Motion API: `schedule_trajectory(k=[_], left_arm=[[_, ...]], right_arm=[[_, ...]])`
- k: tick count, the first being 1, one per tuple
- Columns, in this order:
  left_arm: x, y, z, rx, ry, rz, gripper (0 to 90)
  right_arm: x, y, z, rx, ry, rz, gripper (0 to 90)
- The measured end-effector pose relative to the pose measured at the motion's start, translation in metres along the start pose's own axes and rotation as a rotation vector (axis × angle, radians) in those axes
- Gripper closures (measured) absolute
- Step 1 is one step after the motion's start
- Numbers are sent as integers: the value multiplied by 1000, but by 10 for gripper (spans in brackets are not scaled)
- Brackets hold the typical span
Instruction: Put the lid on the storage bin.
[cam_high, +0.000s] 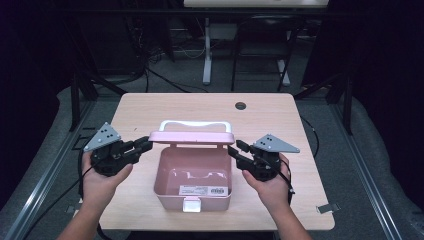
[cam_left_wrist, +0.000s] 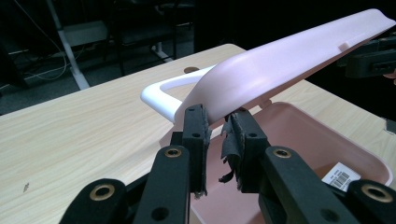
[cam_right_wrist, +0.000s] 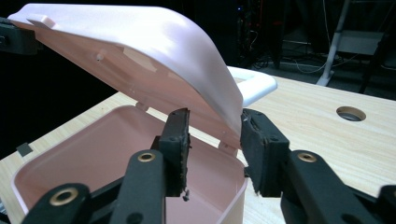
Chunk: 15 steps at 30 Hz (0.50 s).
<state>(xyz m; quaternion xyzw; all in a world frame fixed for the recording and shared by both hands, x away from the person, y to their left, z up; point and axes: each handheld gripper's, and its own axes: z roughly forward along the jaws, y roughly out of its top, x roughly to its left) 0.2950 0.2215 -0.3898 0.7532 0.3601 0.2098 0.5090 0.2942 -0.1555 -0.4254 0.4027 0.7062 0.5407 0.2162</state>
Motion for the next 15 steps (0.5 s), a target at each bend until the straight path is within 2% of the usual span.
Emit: schedule_trajectory(k=[9,15], left_arm=[[-1,-7,-2,-8,-14,-12,756],[-4,-9,-3,1,-8,4,756]], right_arm=[[-6,-9,2,40,1,6,555],[-8,-15,2,49,-12,3,539]])
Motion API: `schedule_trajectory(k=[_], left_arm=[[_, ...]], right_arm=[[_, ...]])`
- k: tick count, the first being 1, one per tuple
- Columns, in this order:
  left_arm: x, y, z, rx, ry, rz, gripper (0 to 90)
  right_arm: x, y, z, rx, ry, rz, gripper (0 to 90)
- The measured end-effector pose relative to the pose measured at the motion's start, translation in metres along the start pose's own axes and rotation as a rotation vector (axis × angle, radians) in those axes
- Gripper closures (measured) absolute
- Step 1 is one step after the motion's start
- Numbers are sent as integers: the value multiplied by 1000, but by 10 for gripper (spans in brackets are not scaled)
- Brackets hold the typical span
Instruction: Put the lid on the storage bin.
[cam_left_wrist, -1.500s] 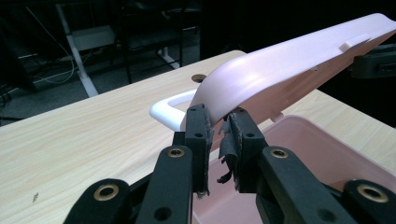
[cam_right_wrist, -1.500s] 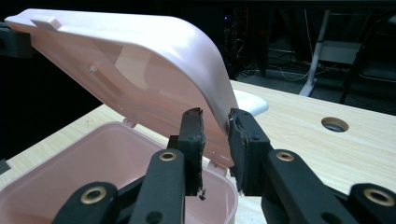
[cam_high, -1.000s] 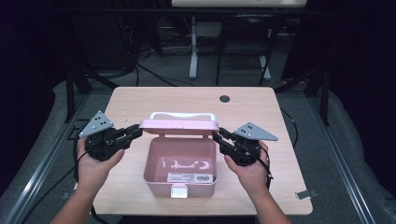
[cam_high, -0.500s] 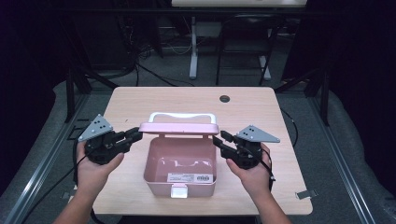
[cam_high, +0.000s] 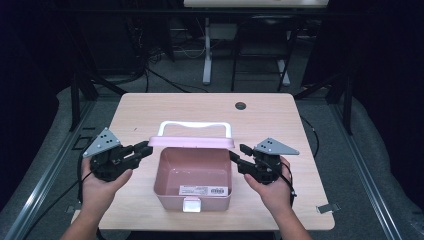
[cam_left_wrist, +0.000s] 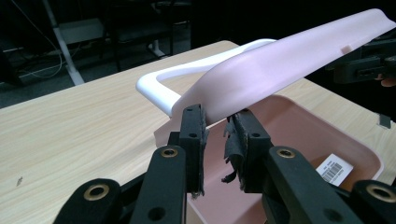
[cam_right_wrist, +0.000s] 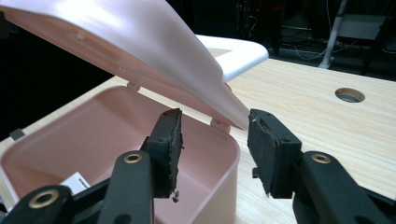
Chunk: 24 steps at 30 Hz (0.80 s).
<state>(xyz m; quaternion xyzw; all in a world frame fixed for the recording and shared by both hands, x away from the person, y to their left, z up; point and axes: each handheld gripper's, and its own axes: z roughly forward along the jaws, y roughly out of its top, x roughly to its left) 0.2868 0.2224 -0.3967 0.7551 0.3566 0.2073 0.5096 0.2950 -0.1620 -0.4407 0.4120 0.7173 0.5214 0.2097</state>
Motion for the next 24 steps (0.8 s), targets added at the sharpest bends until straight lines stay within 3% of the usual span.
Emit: schedule_trajectory(k=[24], left_arm=[[-8,-13,-7,6,-1,10,762]], right_arm=[[-17,-20,4,41,-50,45,533]])
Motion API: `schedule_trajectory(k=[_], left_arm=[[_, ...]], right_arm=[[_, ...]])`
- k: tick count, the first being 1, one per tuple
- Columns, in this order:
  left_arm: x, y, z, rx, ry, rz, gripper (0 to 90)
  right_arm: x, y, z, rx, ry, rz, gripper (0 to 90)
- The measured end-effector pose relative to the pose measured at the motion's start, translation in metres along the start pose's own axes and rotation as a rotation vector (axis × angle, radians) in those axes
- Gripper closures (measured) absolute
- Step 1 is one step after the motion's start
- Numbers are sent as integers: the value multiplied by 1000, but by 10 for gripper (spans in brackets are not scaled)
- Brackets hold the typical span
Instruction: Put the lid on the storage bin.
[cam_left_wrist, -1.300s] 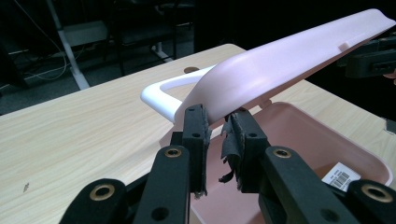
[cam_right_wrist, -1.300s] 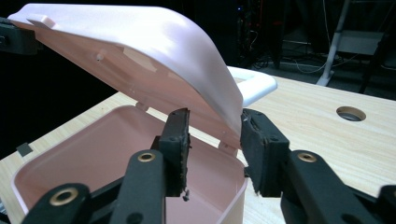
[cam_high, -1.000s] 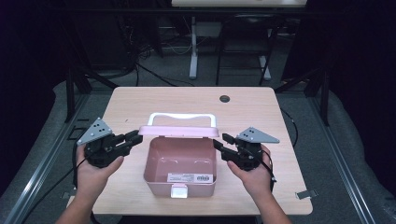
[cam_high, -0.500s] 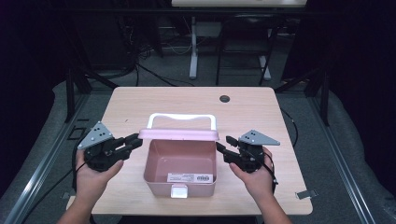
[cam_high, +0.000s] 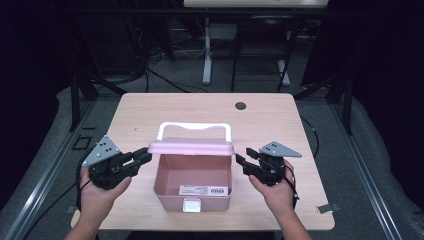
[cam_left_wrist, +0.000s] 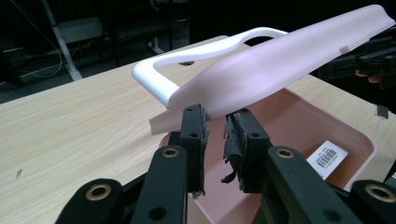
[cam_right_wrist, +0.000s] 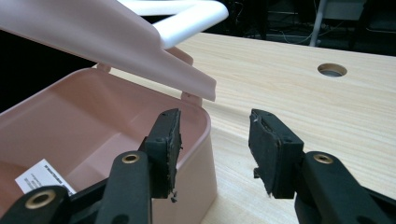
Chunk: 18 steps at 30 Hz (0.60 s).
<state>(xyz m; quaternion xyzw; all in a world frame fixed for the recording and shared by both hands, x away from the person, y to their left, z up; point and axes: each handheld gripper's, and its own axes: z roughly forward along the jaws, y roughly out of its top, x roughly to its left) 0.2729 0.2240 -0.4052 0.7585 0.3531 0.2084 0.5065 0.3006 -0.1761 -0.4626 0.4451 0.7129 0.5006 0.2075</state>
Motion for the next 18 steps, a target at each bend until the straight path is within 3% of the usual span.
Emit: schedule_trajectory(k=[18], left_arm=[[-6,-7,-10,1,-13,6,778]], right_arm=[[-4,-6,1,7,-17,7,532]])
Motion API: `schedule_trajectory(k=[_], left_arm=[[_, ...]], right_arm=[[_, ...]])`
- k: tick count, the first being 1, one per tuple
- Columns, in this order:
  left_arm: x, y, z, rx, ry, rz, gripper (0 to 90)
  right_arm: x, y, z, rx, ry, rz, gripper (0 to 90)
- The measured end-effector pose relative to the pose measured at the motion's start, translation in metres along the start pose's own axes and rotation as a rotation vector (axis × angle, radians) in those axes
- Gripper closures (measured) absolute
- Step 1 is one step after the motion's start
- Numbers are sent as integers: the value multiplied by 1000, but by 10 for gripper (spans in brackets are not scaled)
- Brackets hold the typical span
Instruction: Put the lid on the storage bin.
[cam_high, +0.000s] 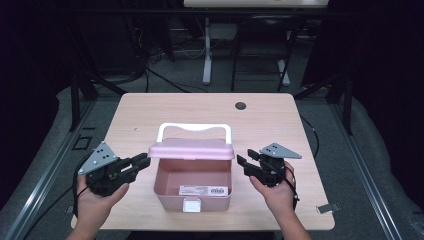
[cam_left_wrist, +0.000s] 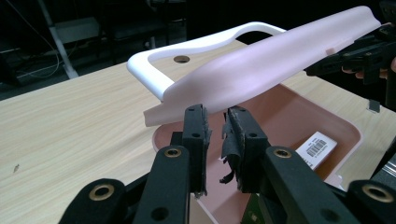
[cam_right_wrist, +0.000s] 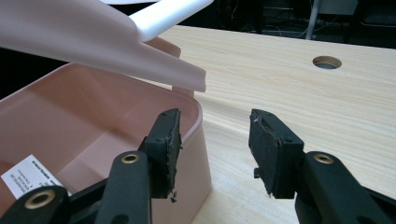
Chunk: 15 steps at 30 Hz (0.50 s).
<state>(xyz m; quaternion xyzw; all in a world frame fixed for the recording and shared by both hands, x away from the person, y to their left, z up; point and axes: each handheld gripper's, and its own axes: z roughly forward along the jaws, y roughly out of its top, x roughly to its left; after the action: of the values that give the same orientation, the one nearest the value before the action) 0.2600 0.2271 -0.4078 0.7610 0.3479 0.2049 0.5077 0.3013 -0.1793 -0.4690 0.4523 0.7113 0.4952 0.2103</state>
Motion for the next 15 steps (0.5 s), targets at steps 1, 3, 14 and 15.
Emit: schedule_trajectory(k=[1,3,14,15], left_arm=[[0,-1,0,-2,-1,2,779],[-1,-3,-1,-1,-4,0,780],[-4,-13,-3,9,-15,-14,781],[-4,-13,-3,4,-15,-14,781]], right_arm=[[0,0,0,-1,0,2,532],[-1,0,0,-5,-1,4,532],[-2,-2,1,1,0,12,532],[-2,-1,1,-1,3,13,532]])
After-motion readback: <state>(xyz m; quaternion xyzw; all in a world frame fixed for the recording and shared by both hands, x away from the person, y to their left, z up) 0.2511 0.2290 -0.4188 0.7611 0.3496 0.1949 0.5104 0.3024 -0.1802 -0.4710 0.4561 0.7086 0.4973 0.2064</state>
